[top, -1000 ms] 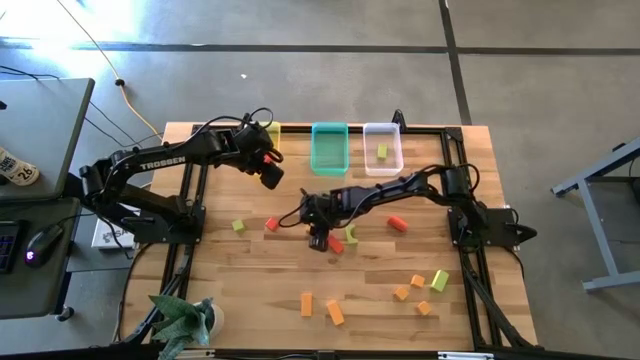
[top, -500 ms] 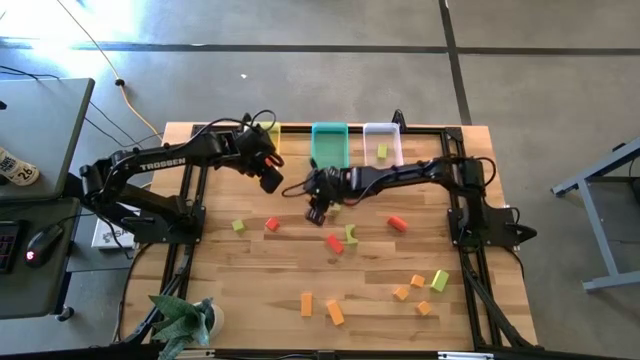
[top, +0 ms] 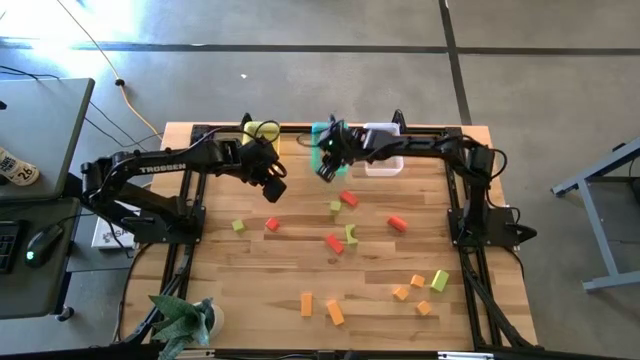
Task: Sort & place blocks by color
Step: Put the yellow block into the green bin
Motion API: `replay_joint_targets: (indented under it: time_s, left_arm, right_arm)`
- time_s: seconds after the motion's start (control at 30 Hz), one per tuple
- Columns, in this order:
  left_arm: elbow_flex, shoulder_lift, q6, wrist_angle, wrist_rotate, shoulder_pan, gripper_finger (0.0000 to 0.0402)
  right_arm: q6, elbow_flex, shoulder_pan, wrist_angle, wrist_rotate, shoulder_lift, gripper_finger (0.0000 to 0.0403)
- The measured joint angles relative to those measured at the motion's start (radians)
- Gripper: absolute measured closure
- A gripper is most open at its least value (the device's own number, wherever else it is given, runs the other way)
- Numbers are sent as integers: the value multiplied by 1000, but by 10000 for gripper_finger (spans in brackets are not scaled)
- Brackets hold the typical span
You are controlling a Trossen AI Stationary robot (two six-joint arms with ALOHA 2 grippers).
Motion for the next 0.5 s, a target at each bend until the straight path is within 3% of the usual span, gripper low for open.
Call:
replay_joint_targets:
  time_s: [0.27,0.5]
  left_arm:
    - [0,0,-202,0,0,-76,206]
    - [0,0,-386,0,-9,-141,206]
  right_arm:
    - [-18,0,-126,-2,-118,4,304]
    - [-81,0,-151,-8,-138,16,304]
